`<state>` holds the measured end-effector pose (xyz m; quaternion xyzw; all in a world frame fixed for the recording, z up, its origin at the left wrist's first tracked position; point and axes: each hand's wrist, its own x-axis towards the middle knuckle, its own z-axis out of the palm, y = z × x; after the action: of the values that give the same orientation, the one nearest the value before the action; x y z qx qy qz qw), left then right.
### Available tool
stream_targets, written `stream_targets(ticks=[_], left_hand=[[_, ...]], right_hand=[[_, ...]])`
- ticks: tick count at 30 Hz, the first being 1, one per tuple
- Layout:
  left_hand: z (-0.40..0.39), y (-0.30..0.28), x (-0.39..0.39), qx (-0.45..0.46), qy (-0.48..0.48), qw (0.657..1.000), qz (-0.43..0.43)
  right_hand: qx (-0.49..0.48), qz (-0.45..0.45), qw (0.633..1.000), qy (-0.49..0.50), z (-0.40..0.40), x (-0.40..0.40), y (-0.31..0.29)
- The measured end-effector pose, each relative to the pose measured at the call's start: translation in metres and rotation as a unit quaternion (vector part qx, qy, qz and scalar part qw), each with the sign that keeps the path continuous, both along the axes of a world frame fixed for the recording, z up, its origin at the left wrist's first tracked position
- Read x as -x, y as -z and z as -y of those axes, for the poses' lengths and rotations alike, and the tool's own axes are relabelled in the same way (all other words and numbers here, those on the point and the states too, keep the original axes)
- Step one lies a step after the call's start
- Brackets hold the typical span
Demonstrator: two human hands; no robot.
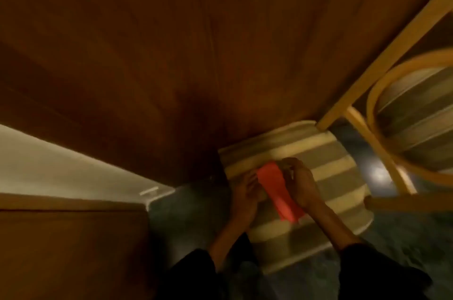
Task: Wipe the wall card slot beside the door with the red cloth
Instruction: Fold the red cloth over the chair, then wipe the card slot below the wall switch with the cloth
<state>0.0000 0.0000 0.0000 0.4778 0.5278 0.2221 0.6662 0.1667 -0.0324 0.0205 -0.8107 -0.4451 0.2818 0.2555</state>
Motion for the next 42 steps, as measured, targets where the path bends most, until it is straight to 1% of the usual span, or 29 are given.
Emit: stream_targets(ticks=[1,2,3,4,5,7,10,13,17,20,23,25,27,29,30,33,36,39,42], left_hand=[[0.006,0.027,-0.01,0.024,-0.017,1.0,0.005],[0.013,0.053,-0.018,0.055,-0.036,0.998,-0.014],[0.019,0.076,-0.024,0.068,-0.028,0.997,-0.033],[0.018,0.09,-0.03,0.082,-0.028,0.995,-0.043],[0.021,0.107,-0.035,0.114,-0.038,0.992,-0.023],[0.021,0.123,-0.049,0.176,-0.066,0.982,-0.006],[0.011,0.127,-0.06,0.214,-0.094,0.972,0.018],[0.009,0.118,-0.056,0.219,-0.117,0.969,0.014],[0.007,0.079,-0.024,0.18,-0.158,0.971,0.019],[-0.007,0.016,0.021,0.105,-0.168,0.98,0.014],[-0.034,-0.073,0.084,0.019,-0.18,0.983,-0.009],[-0.052,-0.133,0.119,-0.015,-0.182,0.983,-0.011],[-0.067,-0.199,0.156,-0.082,-0.205,0.975,-0.005],[-0.079,-0.266,0.194,-0.158,-0.24,0.958,0.012],[-0.082,-0.29,0.205,-0.183,-0.25,0.95,0.023],[-0.085,-0.386,0.249,-0.28,-0.316,0.904,0.074],[-0.08,-0.464,0.285,-0.36,-0.364,0.85,0.121],[-0.079,-0.518,0.312,-0.432,-0.404,0.796,0.128],[-0.083,-0.557,0.337,-0.49,-0.428,0.75,0.123]], right_hand=[[0.021,0.006,1.0,-0.007,0.005,-0.01,0.028],[0.06,0.011,0.998,-0.015,0.009,-0.016,0.051],[0.091,0.008,0.996,-0.002,0.013,-0.023,0.073],[0.12,0.003,0.993,0.01,0.015,-0.026,0.083],[0.129,-0.003,0.992,0.015,0.018,-0.028,0.104],[0.139,-0.02,0.99,0.012,0.016,-0.024,0.122],[0.137,-0.047,0.989,0.039,0.004,-0.02,0.134],[0.126,-0.098,0.985,0.06,-0.002,-0.007,0.131],[0.098,-0.177,0.978,0.046,0.001,0.028,0.091],[0.055,-0.234,0.971,0.001,-0.007,0.062,0.033],[-0.003,-0.271,0.96,-0.072,-0.034,0.108,-0.045],[-0.034,-0.279,0.952,-0.124,-0.058,0.137,-0.097],[-0.08,-0.299,0.934,-0.18,-0.082,0.169,-0.158],[-0.136,-0.302,0.913,-0.237,-0.105,0.203,-0.227],[-0.156,-0.304,0.904,-0.256,-0.113,0.214,-0.251],[-0.238,-0.304,0.867,-0.314,-0.138,0.259,-0.343],[-0.313,-0.279,0.831,-0.365,-0.152,0.298,-0.423],[-0.398,-0.24,0.802,-0.376,-0.16,0.335,-0.484],[-0.473,-0.232,0.776,-0.348,-0.165,0.372,-0.521]])
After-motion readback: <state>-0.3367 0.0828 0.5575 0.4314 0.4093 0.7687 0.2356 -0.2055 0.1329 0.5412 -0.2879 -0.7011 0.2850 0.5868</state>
